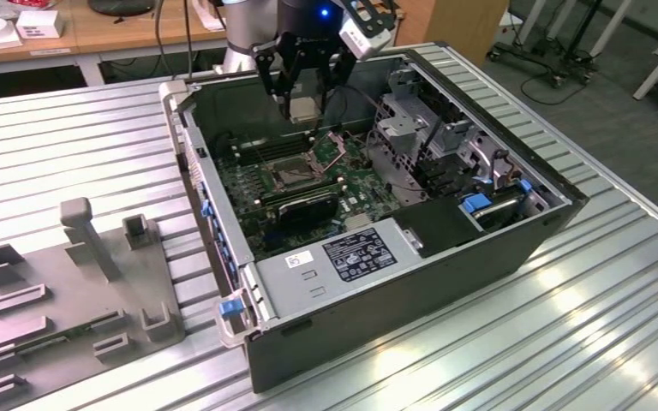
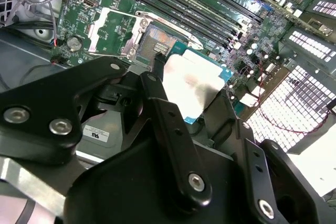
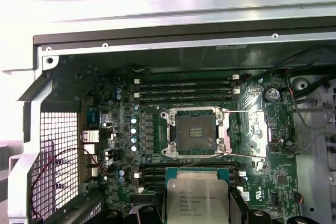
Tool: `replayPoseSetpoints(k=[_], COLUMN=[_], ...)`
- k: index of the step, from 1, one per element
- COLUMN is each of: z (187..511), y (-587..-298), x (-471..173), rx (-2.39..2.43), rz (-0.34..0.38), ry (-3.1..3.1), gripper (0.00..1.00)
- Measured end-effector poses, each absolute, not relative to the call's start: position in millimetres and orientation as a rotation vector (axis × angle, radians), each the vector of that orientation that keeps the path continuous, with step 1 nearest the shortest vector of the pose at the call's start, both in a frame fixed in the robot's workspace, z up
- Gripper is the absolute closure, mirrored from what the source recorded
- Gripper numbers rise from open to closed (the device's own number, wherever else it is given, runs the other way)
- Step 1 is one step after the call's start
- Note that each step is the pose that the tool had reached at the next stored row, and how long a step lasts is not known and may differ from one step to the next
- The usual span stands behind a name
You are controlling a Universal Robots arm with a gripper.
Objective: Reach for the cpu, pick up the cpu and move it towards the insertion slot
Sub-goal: 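Pick up the cpu and move it towards the insertion slot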
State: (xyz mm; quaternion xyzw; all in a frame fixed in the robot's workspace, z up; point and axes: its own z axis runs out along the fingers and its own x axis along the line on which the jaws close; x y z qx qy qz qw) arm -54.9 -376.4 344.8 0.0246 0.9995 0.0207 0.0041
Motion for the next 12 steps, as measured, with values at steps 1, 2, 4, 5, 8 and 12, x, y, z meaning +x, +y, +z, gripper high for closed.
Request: replayPoseSetpoints(k=[1,2,4,5,8,12], z=[344.8,344.8,344.8,344.8,344.8,344.7], y=[-376.4,-376.3,-376.2,-376.1,-375.8,-373.1], x=[-54.9,-54.9,-55.0,-54.9,-54.9,-55.0], rx=[0.077,0.077,0.077,0.077,0.077,0.077], rz=[0.065,0.065,0.065,0.065,0.065,0.065], ry=[3.132,3.132,3.132,3.132,3.132,3.132], gripper=[0.45,0.45,0.45,0.45,0.45,0.45])
